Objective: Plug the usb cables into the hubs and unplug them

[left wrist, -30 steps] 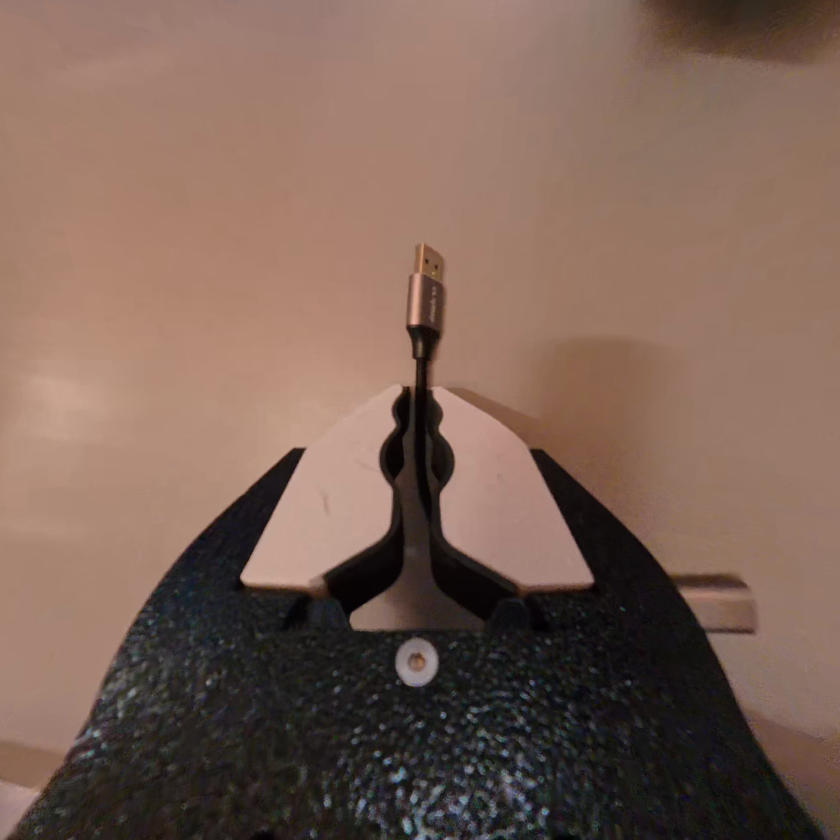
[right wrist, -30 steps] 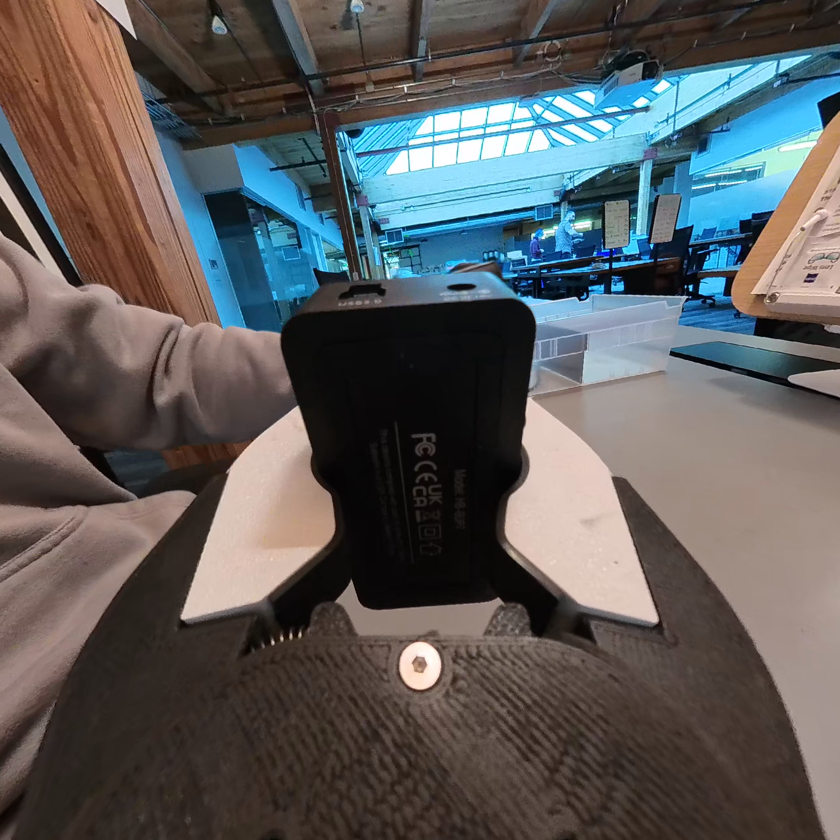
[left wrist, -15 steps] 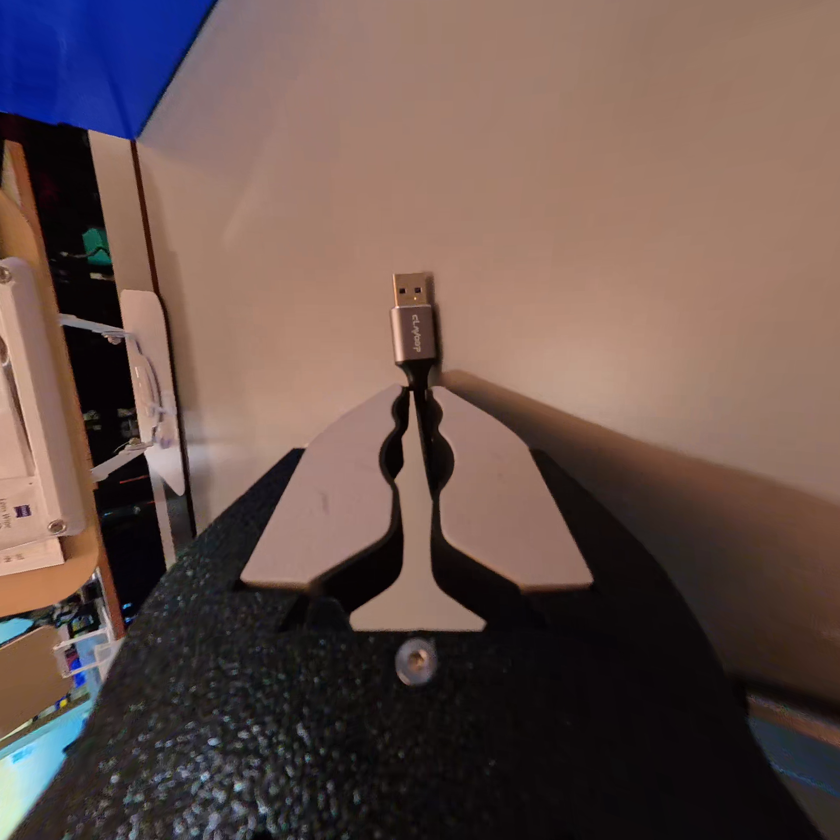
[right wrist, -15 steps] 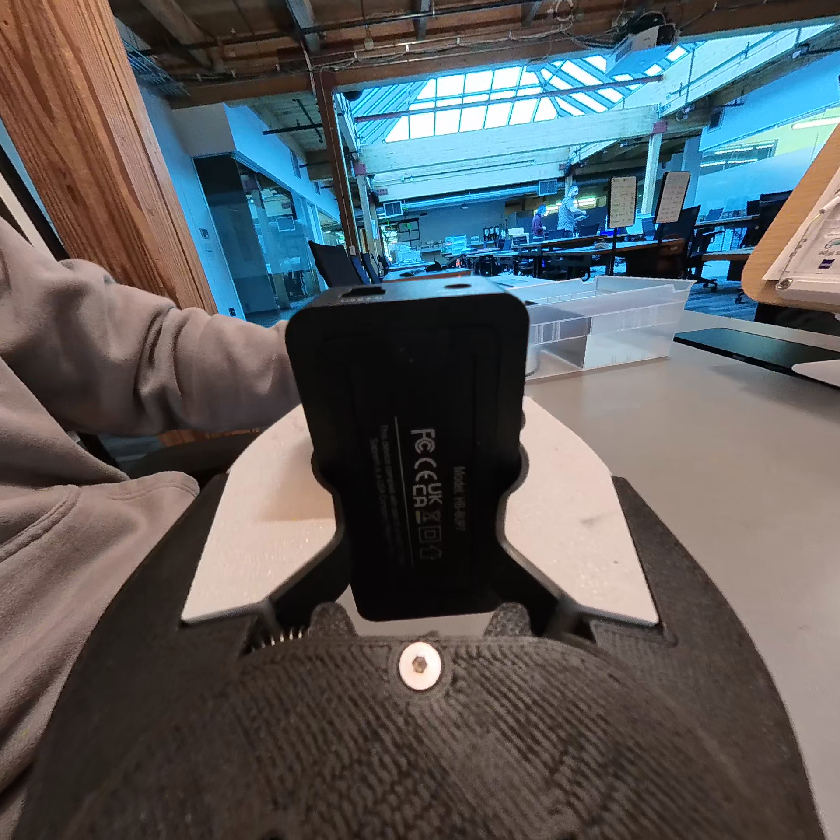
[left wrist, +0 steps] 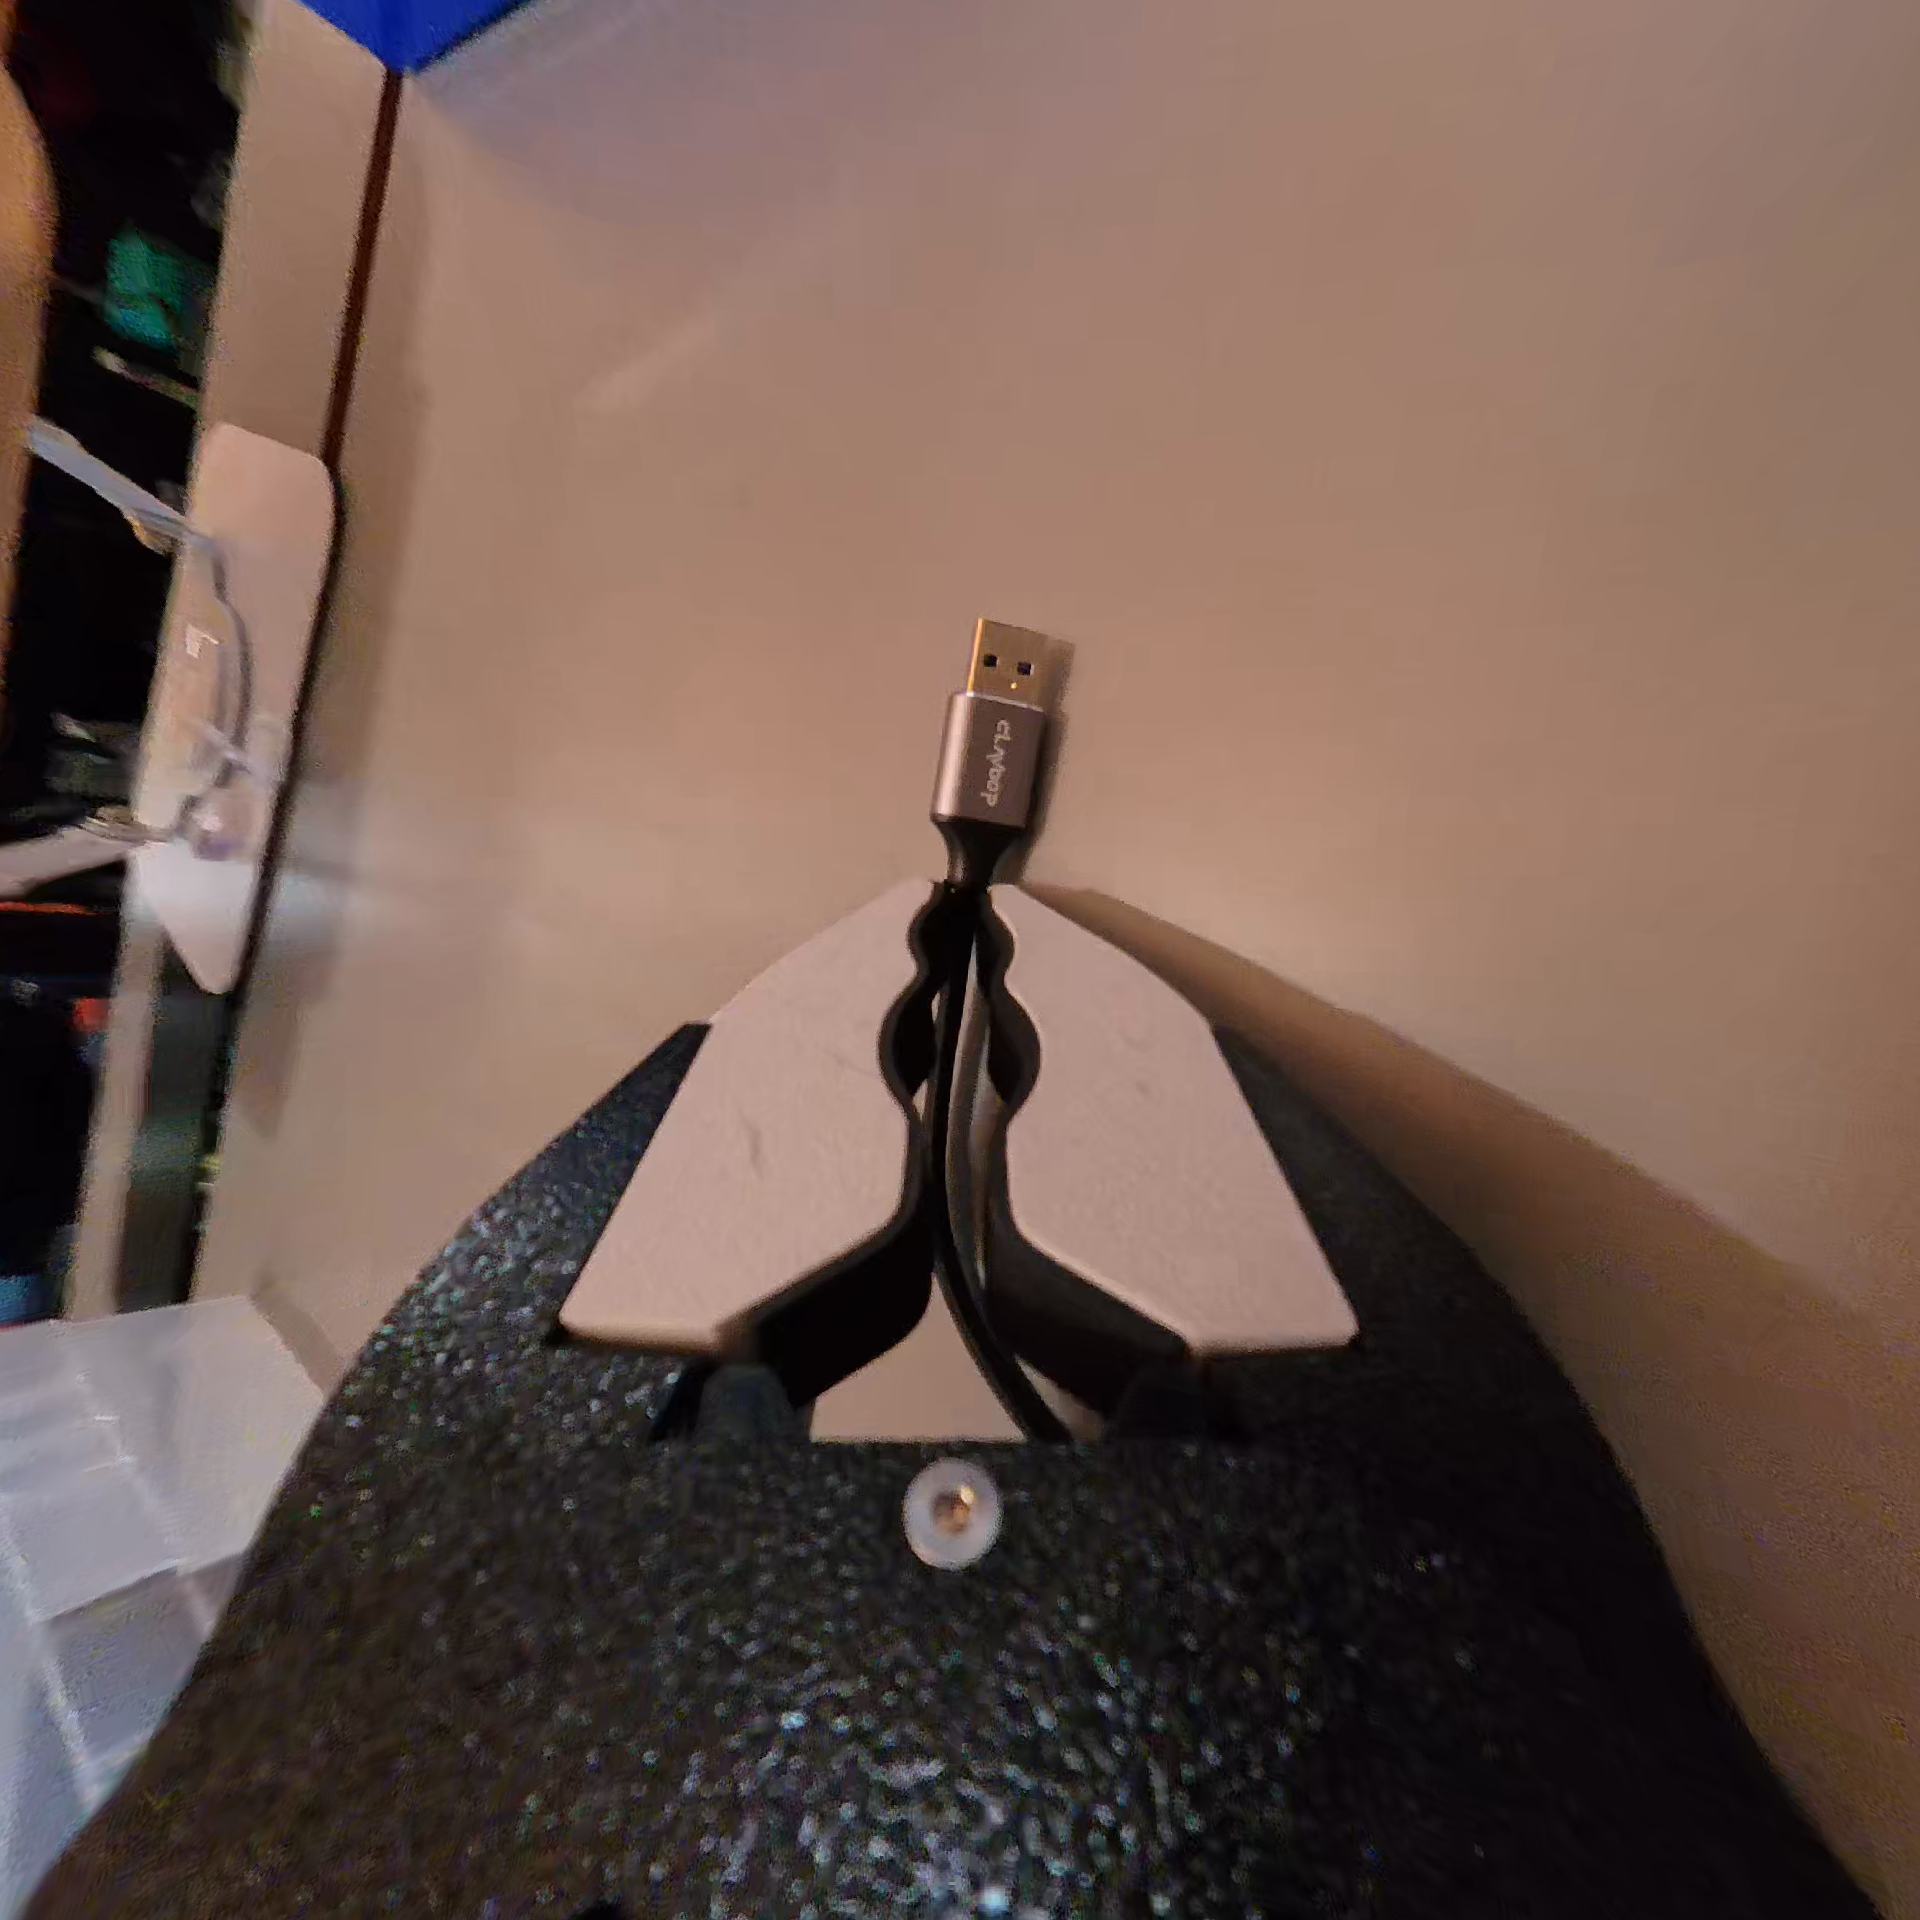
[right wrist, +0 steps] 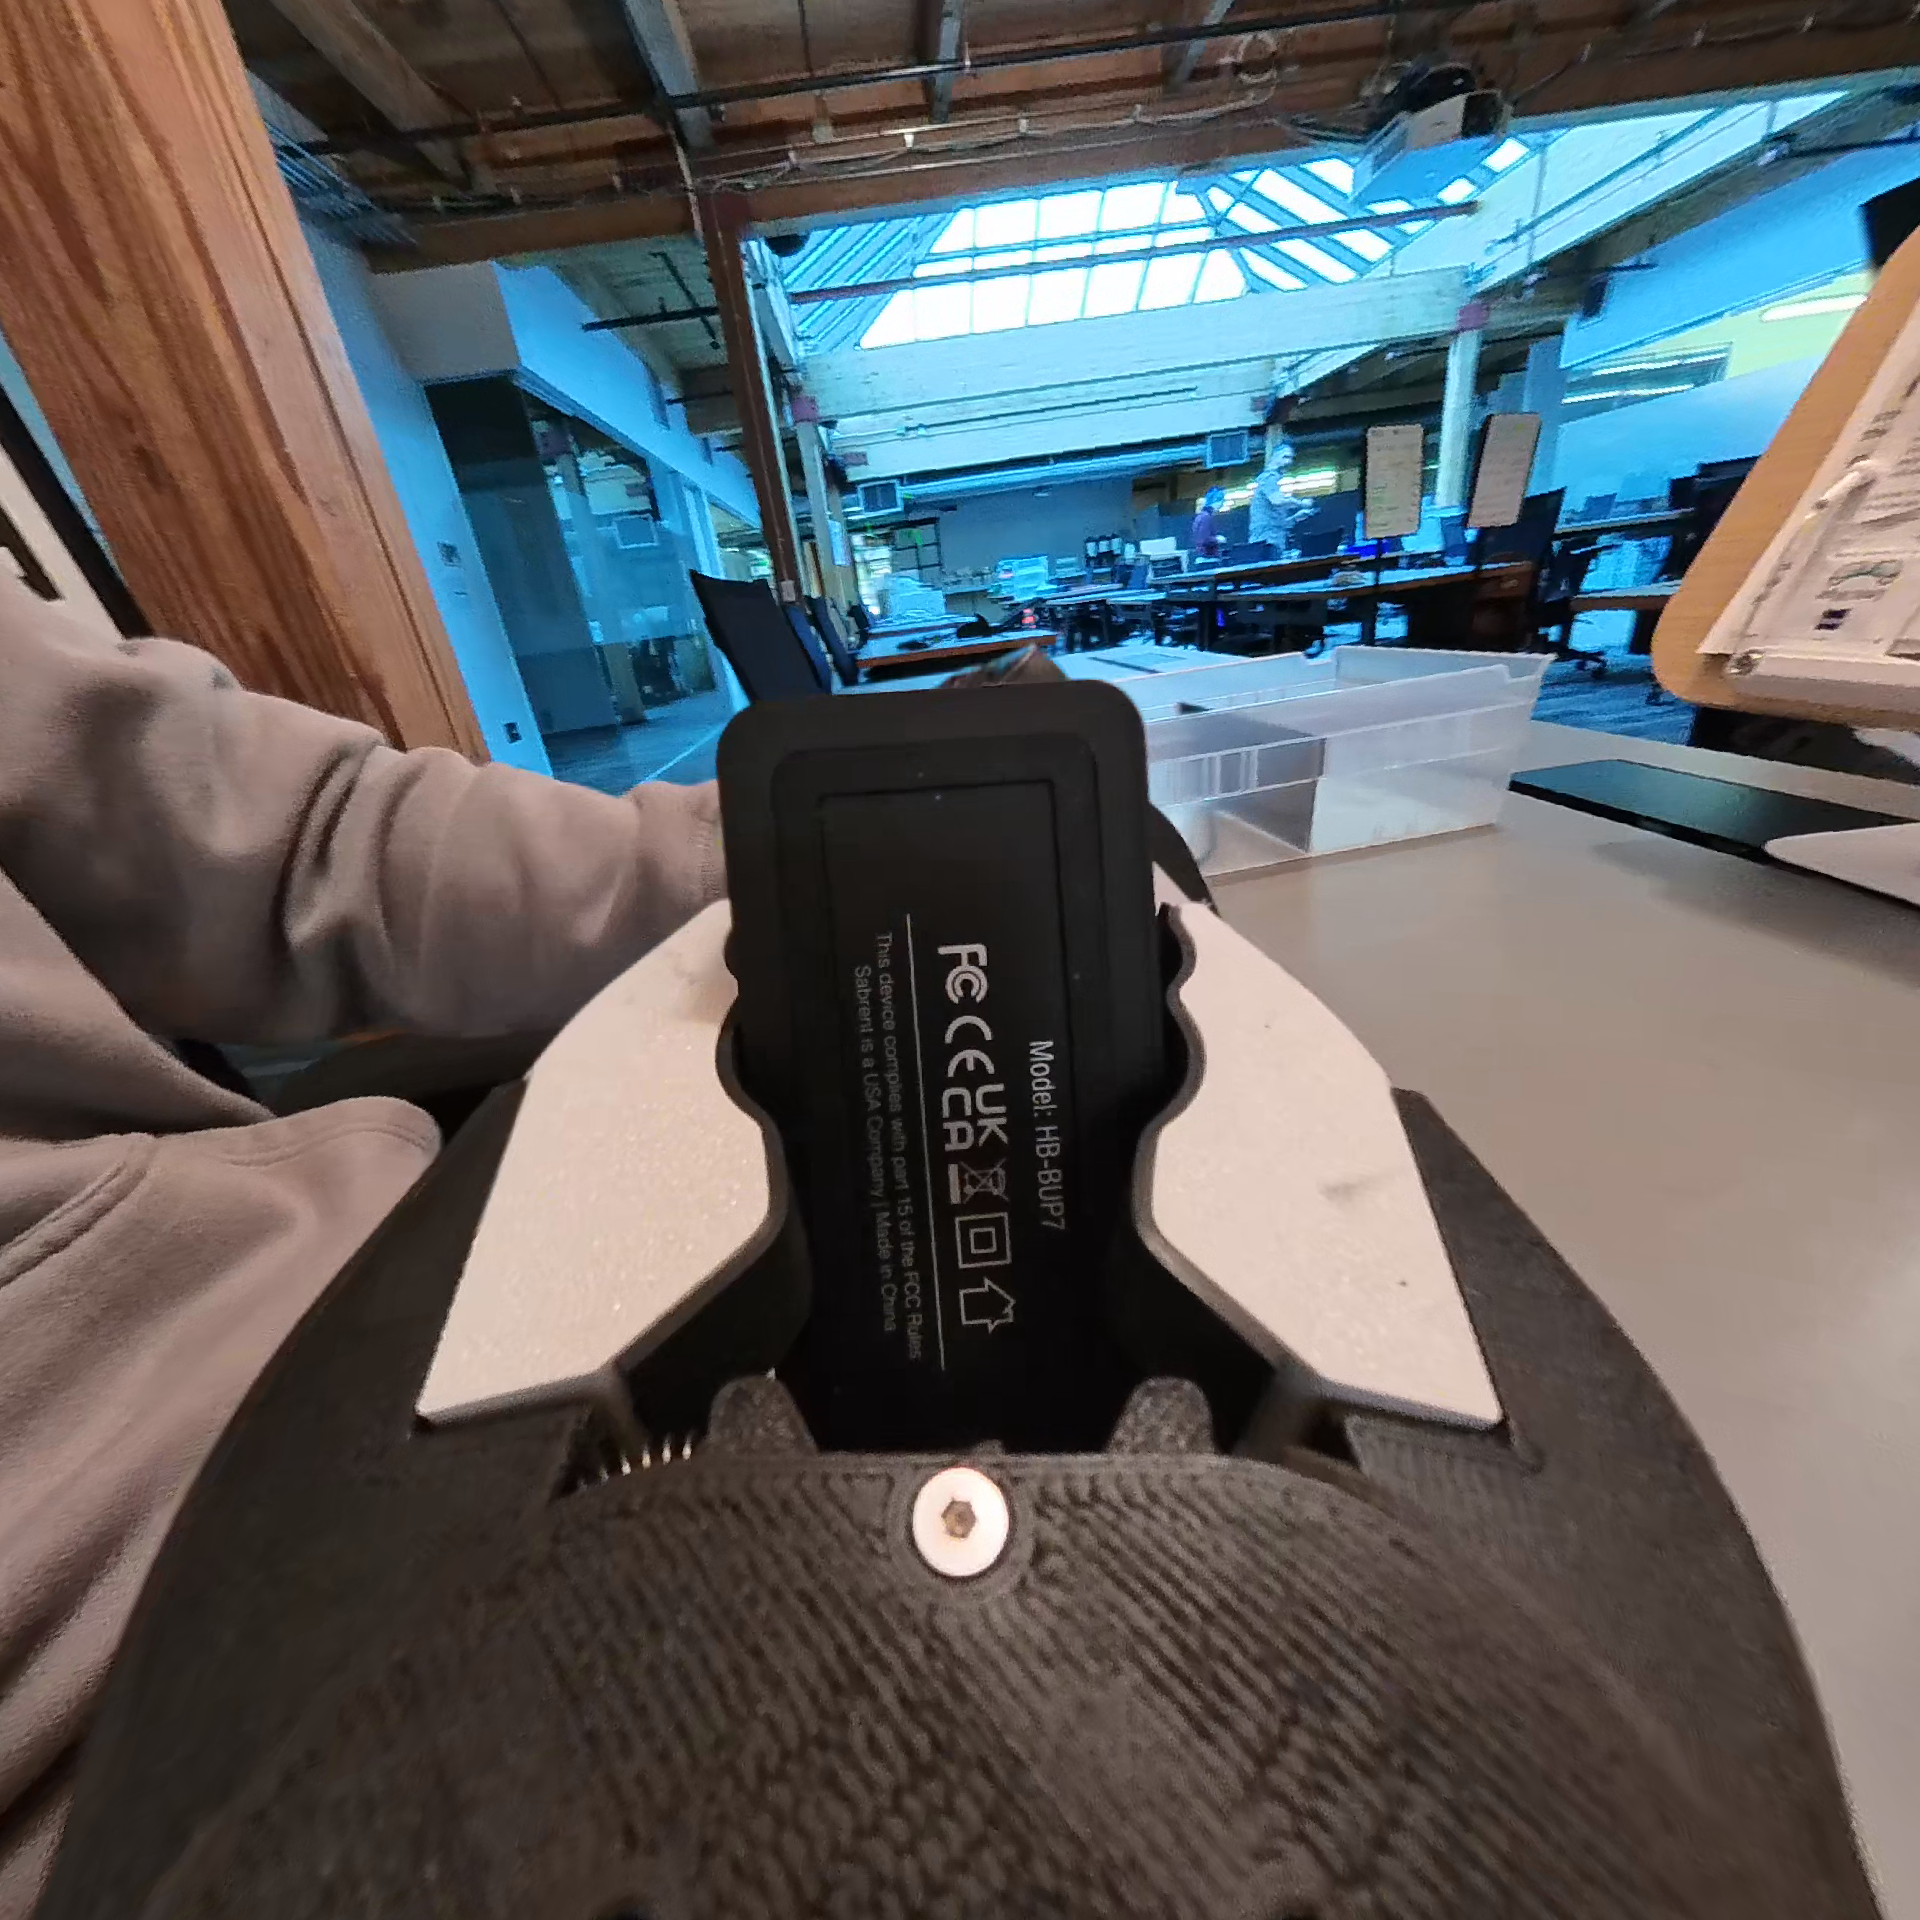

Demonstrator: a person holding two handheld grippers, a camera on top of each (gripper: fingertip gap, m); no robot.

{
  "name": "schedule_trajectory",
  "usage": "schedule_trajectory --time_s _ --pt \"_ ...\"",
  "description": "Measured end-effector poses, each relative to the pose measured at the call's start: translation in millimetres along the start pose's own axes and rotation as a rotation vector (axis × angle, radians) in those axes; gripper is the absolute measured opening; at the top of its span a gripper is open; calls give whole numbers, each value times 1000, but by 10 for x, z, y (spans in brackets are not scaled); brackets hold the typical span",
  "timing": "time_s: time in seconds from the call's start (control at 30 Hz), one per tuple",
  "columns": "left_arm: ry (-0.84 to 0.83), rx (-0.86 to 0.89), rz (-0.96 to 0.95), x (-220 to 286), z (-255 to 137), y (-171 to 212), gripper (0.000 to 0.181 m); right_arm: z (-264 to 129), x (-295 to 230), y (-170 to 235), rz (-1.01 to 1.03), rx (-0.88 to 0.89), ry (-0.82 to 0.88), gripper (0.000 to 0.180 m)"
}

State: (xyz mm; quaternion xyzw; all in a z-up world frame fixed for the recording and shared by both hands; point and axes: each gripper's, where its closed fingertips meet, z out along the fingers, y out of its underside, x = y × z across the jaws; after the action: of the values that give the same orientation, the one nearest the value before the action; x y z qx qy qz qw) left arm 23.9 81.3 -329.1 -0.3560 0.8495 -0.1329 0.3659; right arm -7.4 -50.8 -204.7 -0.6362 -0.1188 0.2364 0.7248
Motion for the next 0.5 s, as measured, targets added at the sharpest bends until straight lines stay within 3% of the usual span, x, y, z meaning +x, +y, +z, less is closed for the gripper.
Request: schedule_trajectory --time_s 0.13,0.2,0.3,0.4,0.5 --pt "167 -7 -170 39 -141 -84 41 20 27 39 -24 -24 25 74" --pt "183 232 -194 17 -472 -559 53 40 37 67 -28 -40 32 74" --pt "278 607 -195 191 -1115 -1323 52 71 24 56 -33 -33 23 73" --pt "405 619 -192 447 -1242 -1594 75 108 -38 91 -49 -50 -4 74" --pt "382 578 -136 568 -1132 -1685 65 140 -91 131 -78 -72 -19 74"
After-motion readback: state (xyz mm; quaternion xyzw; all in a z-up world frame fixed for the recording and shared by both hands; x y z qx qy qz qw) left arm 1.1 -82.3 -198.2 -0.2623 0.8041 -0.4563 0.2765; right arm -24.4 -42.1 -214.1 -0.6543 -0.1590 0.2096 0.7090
